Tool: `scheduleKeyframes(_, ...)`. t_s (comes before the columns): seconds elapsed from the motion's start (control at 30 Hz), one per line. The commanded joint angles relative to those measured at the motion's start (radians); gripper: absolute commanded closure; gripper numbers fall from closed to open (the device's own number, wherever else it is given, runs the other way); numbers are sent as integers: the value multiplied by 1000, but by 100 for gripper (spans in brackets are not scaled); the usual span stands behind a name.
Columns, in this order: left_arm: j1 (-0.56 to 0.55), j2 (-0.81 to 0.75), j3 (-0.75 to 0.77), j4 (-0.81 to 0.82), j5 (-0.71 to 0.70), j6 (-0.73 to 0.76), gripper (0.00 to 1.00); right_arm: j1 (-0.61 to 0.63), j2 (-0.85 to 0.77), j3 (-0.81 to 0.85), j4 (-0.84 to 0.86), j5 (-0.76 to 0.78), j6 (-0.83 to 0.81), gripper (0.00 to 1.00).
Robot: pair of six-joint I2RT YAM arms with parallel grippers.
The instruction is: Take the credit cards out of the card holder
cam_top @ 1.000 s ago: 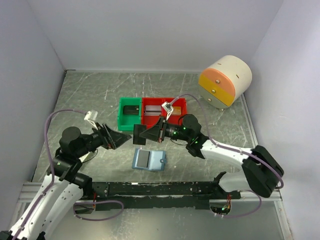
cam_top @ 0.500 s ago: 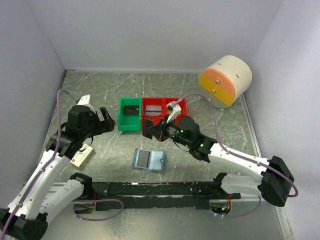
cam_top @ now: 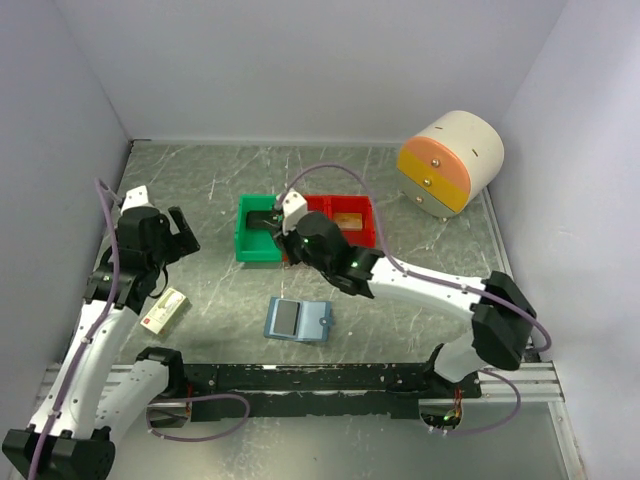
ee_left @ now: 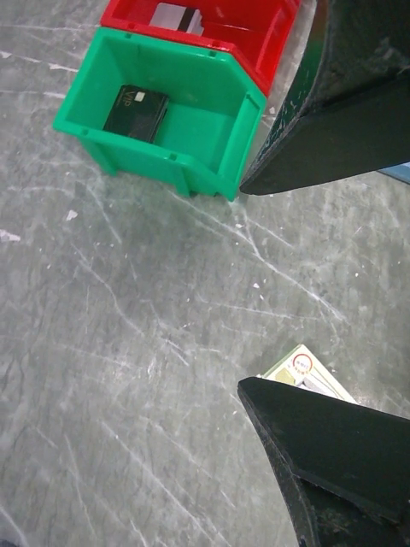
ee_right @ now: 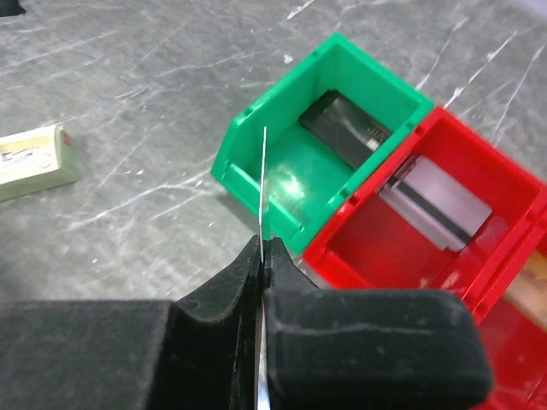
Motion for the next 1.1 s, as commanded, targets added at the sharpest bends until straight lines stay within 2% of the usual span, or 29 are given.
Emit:
scheduleKeyframes(0.0,74,29,-24,57,80,45,0,6,106,135,-45,29,-150,100)
scheduleKeyframes(0.1,179,110,4,5,190,40,0,5,205,230,-84,28,-193,100)
scheduleKeyframes(0.2,248,32,-25,49,238,43,0,6,327,343,-137,61,-236,100)
scheduleKeyframes(0.33,250,-46,-59,83,234,38,0,0,474,504,-225,116,-299,100)
scheduleKeyframes(0.57,252,4,-41,58,248,43,0,-8,653,684,-277,147,-428,100)
scheduleKeyframes(0.8,252,-16,-53,84,295,56,0,-30,741,767,-303,184,-516,100)
scheduleKeyframes(1.07,252,-19,-54,82,299,58,0,-47,792,786,-271,222,-643,100)
